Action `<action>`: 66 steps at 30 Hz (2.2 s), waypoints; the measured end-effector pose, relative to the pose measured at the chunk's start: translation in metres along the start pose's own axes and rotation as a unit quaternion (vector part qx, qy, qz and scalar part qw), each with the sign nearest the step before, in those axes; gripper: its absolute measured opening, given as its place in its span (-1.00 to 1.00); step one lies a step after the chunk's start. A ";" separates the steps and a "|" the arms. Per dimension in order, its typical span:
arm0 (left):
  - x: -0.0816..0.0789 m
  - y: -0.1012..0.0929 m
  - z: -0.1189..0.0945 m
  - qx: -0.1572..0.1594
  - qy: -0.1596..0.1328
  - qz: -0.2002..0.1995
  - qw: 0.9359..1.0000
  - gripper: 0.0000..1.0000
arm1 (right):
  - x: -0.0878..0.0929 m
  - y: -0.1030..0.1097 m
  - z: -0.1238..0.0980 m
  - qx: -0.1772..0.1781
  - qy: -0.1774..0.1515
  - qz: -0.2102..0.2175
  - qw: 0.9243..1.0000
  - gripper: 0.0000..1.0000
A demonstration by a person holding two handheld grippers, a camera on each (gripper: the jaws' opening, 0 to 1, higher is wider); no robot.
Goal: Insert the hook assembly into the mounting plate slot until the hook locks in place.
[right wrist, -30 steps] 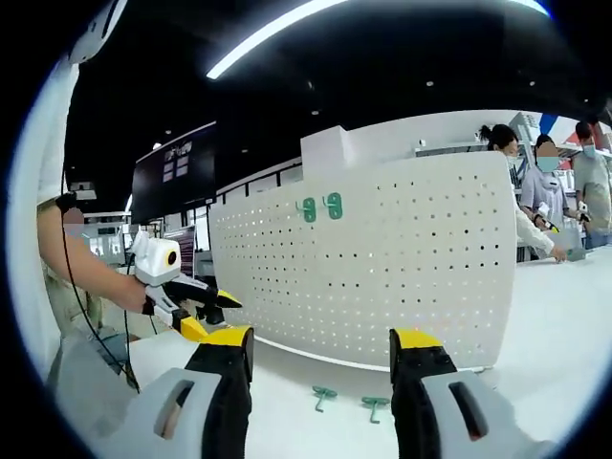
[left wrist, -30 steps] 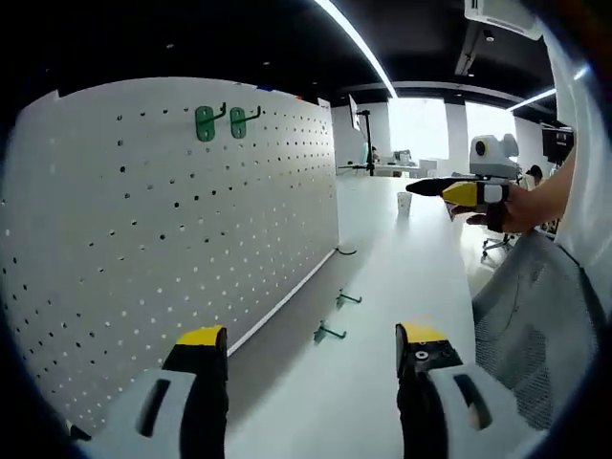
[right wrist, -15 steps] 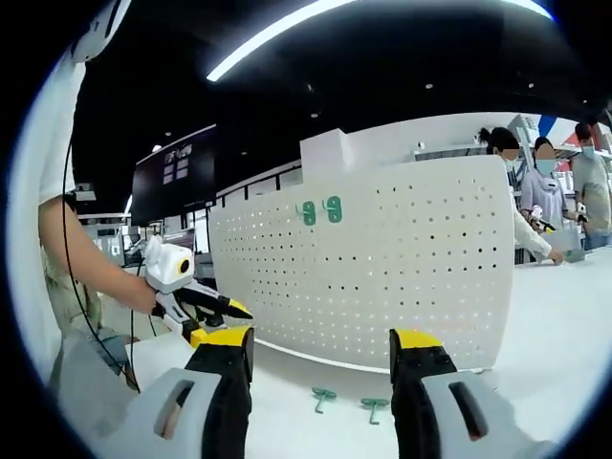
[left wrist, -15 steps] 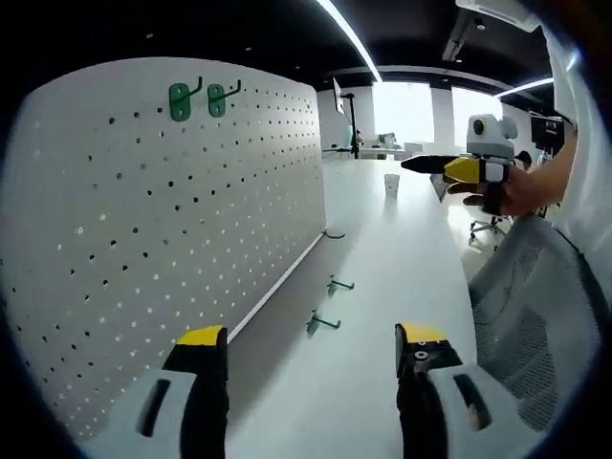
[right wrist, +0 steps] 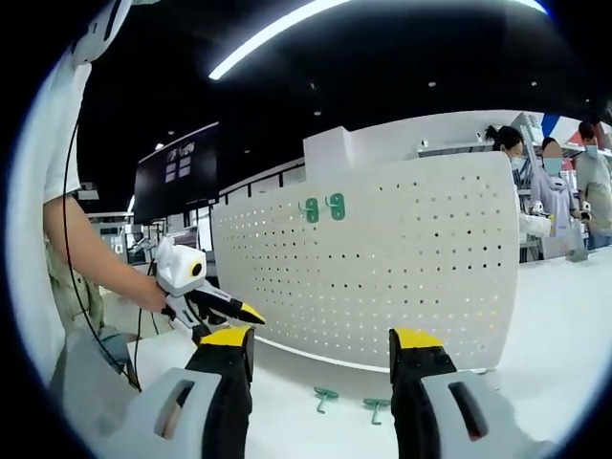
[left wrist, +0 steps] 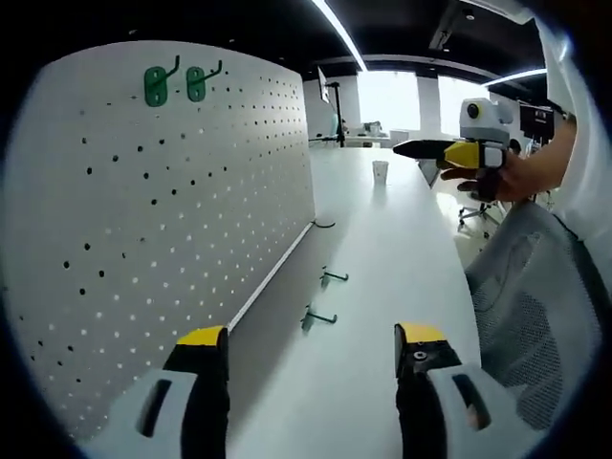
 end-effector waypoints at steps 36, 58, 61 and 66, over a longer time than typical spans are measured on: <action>0.008 -0.005 0.081 0.096 0.082 0.065 0.990 0.26 | 0.002 -0.005 -0.003 0.008 -0.004 0.005 1.000 0.09; 0.020 0.003 0.115 0.150 0.160 0.103 0.970 0.24 | 0.002 -0.008 -0.005 0.016 -0.006 0.008 1.000 0.08; 0.022 0.002 0.119 0.161 0.172 0.098 0.967 0.24 | 0.002 -0.008 -0.005 0.016 -0.006 0.008 1.000 0.08; 0.025 0.003 0.128 0.168 0.192 0.110 0.961 0.23 | 0.003 -0.008 -0.005 0.017 -0.005 0.009 1.000 0.08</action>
Point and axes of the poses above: the point that each gripper's makers call its tool centre point, and the gripper's own axes: z roughly forward along the fingers, y roughly to its left, x roughly out of its underside, the point moved 4 cm from there along -z, roughly backward along the fingers
